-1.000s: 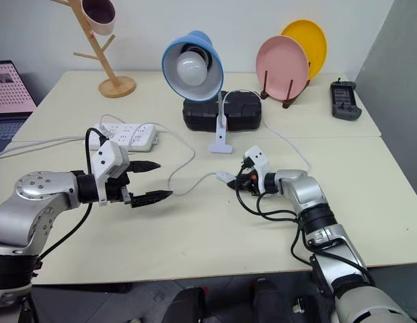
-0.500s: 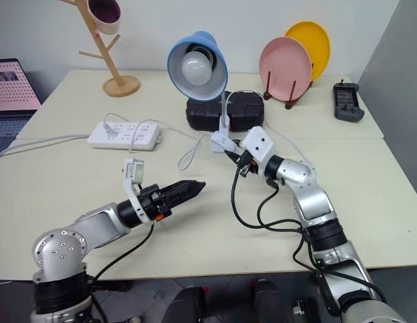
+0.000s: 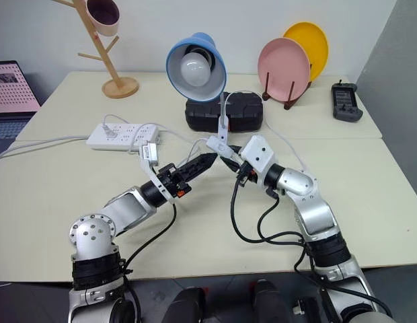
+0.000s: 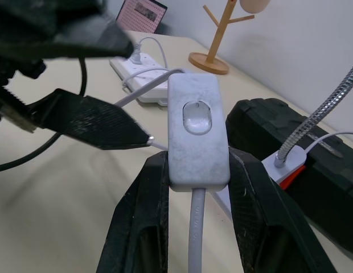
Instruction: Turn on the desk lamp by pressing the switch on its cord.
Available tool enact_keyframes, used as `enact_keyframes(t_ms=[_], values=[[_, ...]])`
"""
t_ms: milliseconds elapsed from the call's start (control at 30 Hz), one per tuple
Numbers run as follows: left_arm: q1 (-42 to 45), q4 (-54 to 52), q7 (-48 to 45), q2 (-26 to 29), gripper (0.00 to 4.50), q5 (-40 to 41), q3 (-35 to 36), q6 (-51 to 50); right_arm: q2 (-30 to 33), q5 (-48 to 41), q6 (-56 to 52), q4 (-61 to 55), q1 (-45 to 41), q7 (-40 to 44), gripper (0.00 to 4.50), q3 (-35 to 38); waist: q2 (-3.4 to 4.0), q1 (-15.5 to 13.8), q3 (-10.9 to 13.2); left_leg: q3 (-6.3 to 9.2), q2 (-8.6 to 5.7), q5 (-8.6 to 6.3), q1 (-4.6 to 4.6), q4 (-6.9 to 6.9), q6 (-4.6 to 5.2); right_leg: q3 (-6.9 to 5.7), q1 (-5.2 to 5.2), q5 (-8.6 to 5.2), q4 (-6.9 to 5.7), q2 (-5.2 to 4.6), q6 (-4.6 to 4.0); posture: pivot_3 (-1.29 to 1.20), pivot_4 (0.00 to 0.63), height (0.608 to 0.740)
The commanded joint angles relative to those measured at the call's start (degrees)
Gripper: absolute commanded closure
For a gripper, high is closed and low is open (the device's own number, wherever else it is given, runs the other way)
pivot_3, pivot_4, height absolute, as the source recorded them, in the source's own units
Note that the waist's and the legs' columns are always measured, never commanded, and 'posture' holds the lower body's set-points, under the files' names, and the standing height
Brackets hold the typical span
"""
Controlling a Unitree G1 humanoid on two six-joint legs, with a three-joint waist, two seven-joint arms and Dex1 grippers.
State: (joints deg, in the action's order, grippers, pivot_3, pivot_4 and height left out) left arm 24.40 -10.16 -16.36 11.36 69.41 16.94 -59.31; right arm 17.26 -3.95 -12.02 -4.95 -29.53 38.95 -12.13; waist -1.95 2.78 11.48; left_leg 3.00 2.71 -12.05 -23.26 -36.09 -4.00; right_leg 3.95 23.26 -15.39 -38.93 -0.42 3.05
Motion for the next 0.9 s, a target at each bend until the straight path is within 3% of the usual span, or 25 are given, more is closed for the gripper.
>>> enact_keyframes(t_ms=[33,267,300,467,900], values=[[1.21,-0.68,-0.92,0.85,0.0,2.41,0.02,0.23,0.14,-0.4,1.82,-2.72,0.0,0.22,3.45,0.02,0.0,0.05,0.0,-0.01,0.0,0.0,0.0,0.0,0.0,0.01,0.0,0.0,0.0,0.0,0.0,0.0,0.15,0.74],[1.62,0.17,-0.79,0.79,0.0,2.75,-0.64,0.78,0.26,-0.71,2.4,-3.46,0.43,0.3,3.45,-0.11,0.0,0.03,0.0,-0.01,0.0,0.0,0.0,0.0,0.0,0.01,0.0,0.0,0.02,0.0,0.01,0.0,0.15,0.74],[1.62,0.25,-0.89,0.84,0.38,2.62,-0.75,0.87,0.21,-0.77,2.44,-3.67,0.52,0.27,3.45,-0.14,0.0,0.03,0.0,-0.01,0.0,0.0,0.0,0.0,0.0,0.01,0.0,0.0,0.02,0.0,0.01,0.0,0.15,0.74],[1.77,0.69,-0.87,0.82,1.24,2.24,-1.05,1.38,0.19,-0.85,2.79,-4.58,0.94,0.63,3.45,-0.46,0.0,0.03,0.0,-0.01,0.0,0.0,0.0,0.01,0.0,0.01,0.0,0.0,0.02,0.0,0.01,0.0,0.15,0.74],[1.48,0.53,-0.61,1.03,4.0,2.54,-1.38,1.88,0.08,-0.84,3.5,-6.51,1.43,1.7,3.45,-1.7,0.0,0.01,0.0,-0.01,0.0,0.0,0.0,0.01,0.0,0.01,0.0,-0.01,0.04,0.0,0.02,0.0,0.15,0.74]])
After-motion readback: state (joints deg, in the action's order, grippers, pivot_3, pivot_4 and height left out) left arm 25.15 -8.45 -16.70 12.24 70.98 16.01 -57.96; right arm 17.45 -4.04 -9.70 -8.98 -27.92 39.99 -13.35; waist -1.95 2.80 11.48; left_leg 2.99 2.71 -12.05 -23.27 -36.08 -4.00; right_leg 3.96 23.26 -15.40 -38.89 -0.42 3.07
